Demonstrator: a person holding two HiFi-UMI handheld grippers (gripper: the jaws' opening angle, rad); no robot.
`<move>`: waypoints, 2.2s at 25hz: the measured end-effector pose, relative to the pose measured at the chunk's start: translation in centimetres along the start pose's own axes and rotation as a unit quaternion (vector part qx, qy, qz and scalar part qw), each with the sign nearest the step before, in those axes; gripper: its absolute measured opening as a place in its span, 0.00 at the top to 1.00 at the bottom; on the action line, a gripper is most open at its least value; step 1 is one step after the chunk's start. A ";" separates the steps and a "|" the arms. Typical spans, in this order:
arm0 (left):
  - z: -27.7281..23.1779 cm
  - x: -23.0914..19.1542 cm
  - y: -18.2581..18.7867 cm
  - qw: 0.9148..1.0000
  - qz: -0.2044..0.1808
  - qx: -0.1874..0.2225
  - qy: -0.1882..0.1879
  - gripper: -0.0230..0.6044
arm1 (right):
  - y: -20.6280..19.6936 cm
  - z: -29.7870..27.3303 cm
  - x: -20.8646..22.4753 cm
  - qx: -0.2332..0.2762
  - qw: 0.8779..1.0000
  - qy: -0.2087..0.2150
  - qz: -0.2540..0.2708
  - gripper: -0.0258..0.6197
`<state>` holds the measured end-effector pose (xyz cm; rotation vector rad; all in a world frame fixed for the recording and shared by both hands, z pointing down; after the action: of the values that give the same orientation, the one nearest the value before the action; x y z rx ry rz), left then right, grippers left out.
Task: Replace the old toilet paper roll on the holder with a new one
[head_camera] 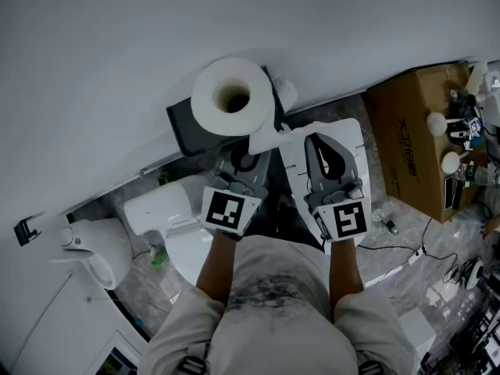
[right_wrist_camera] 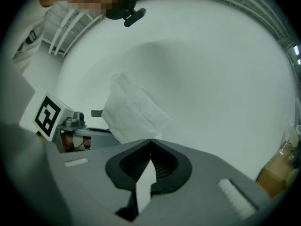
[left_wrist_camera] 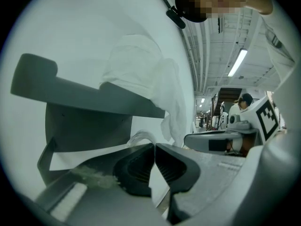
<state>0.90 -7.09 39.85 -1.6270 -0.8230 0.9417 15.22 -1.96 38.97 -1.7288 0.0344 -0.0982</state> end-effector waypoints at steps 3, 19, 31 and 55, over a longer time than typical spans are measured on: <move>-0.5 0.1 0.2 1.000 -0.002 0.001 -0.001 0.94 | 0.1 0.0 0.3 0.004 1.000 -0.001 0.002 0.96; -2.3 0.6 0.4 1.000 -0.001 -0.003 -0.016 0.94 | 0.2 0.2 1.3 0.004 1.000 -0.021 0.003 0.96; -3.2 0.8 0.5 1.000 -0.003 -0.008 -0.028 0.94 | 0.5 0.8 1.8 -0.007 0.999 -0.038 -0.003 0.96; -5.0 1.7 0.3 1.000 -0.016 -0.009 -0.019 0.94 | 0.4 1.2 2.9 0.010 0.998 -0.059 -0.007 0.96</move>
<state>6.13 -7.90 40.00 -1.6122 -0.8823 0.9475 18.27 -1.07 38.52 -1.7116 -0.0667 -0.0062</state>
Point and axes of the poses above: the fingertips, and each gripper's own axes: z backward along the fingers, x to its right, y out of its top, the point moved 7 cm from there along z, backward along the fingers, and after that the axes turned 13 degrees about -y, right-handed, at the moved point
